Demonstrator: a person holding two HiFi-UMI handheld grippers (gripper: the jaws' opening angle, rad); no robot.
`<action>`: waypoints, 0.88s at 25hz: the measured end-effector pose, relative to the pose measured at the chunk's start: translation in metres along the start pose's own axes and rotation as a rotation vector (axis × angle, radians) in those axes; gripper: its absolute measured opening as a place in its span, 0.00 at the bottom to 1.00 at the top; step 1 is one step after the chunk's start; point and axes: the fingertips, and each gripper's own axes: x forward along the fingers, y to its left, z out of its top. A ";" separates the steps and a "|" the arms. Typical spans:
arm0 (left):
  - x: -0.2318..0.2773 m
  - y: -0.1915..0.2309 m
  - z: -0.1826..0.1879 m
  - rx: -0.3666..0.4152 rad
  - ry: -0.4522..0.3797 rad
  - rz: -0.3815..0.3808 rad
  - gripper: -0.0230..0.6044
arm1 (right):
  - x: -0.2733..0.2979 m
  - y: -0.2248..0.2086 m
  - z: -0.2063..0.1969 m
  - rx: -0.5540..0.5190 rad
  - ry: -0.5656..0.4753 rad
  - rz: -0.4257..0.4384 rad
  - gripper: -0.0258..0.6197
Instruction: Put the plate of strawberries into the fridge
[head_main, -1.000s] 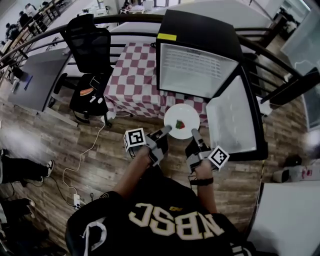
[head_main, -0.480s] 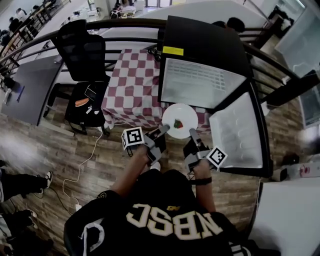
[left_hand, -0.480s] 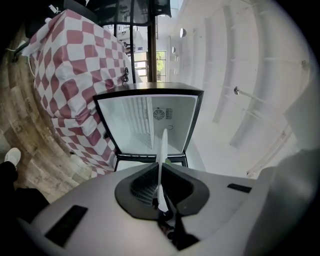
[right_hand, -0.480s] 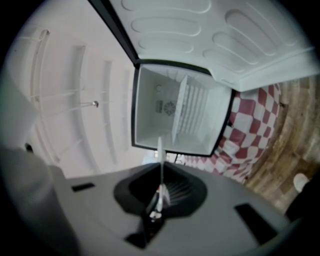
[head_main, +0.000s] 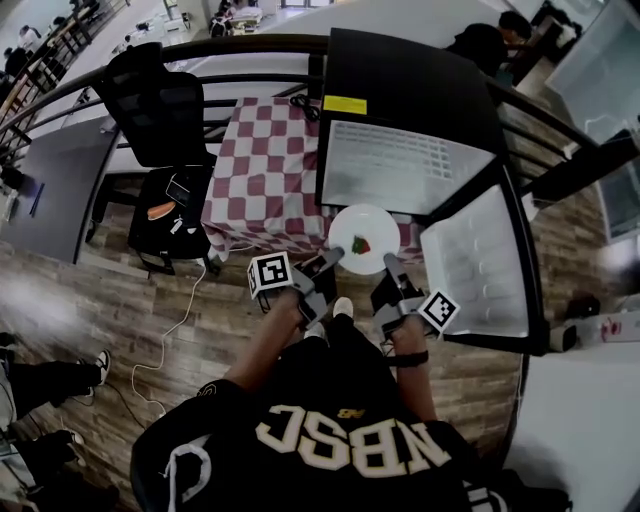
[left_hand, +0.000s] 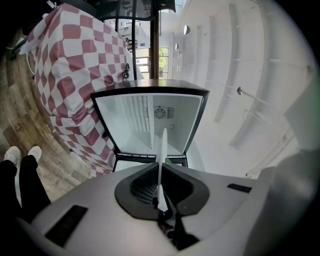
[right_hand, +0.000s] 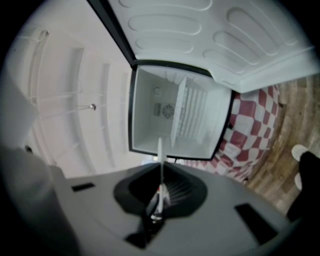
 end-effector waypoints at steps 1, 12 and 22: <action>0.001 0.002 0.003 -0.004 -0.003 0.003 0.08 | 0.002 0.002 0.001 0.000 0.002 0.004 0.09; 0.040 -0.006 0.021 0.029 -0.011 0.007 0.08 | 0.024 0.005 0.040 0.014 0.006 0.021 0.09; 0.070 -0.010 0.033 0.027 -0.058 -0.005 0.08 | 0.044 -0.003 0.068 0.039 0.034 0.035 0.09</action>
